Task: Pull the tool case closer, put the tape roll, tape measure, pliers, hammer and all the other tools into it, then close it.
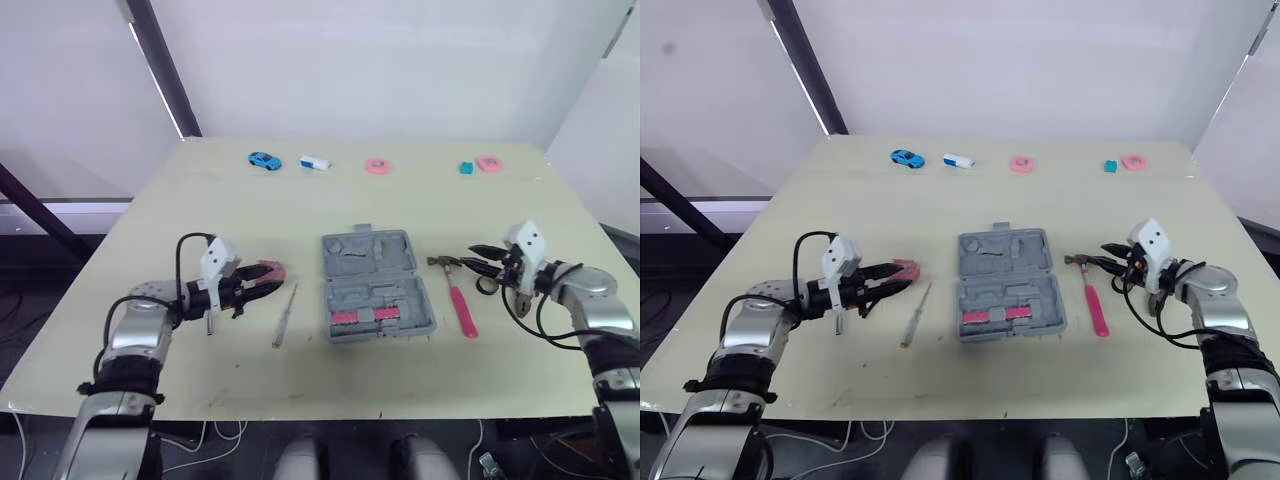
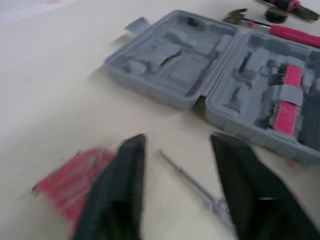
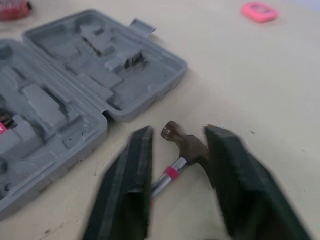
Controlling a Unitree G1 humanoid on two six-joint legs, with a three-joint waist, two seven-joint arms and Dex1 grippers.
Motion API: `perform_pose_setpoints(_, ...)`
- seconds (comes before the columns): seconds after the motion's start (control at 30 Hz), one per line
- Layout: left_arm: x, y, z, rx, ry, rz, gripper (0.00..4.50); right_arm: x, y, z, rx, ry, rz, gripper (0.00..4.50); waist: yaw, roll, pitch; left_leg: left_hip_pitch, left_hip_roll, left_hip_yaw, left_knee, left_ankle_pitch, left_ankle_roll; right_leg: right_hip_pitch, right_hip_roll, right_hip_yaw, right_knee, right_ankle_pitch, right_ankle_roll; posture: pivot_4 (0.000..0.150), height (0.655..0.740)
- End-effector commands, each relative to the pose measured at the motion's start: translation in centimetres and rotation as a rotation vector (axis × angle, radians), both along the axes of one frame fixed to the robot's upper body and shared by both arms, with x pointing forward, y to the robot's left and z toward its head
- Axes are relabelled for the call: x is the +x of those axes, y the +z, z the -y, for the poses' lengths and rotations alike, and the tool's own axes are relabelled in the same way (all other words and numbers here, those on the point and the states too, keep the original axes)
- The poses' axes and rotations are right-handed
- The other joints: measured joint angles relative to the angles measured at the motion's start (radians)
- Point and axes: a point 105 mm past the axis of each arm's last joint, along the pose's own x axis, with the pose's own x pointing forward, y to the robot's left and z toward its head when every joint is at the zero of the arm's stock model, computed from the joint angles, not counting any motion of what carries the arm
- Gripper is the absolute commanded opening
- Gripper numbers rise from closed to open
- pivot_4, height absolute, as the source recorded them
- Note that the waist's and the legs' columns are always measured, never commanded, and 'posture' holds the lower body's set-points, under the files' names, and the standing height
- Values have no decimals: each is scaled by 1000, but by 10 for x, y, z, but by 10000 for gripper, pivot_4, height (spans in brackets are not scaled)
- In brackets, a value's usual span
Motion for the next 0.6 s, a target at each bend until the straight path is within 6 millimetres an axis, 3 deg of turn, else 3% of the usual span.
perform_pose_setpoints(0.03,5,-3,8,39,-49,-8,3994,9,5,-12,-37,42,19,197,-2,0,0,-1,0,0,0,0,0,-1,0,0,0,0,0,1500,7400)
perform_pose_setpoints(0.07,7,-4,10,42,-59,-11,716,11,4,-16,-49,53,17,0,-2,0,0,-3,0,-1,0,0,0,-3,0,-1,0,0,0,1500,7400)
perform_pose_setpoints(0.17,13,-9,18,53,-75,-25,716,18,-3,-27,-96,78,4,0,-3,0,0,-10,0,-3,4,0,0,-9,0,-3,2,1,0,1500,7400)
perform_pose_setpoints(0.4,26,-20,29,98,-79,-49,716,22,-24,-48,-219,145,-23,0,0,0,0,-11,-1,-4,4,0,0,-8,0,-4,1,1,1,1500,7400)
perform_pose_setpoints(0.6,33,-25,32,131,-71,-63,716,24,-30,-63,-255,174,-6,0,-5,0,0,-11,-1,-4,4,0,0,-8,0,-4,2,1,1,1500,7400)
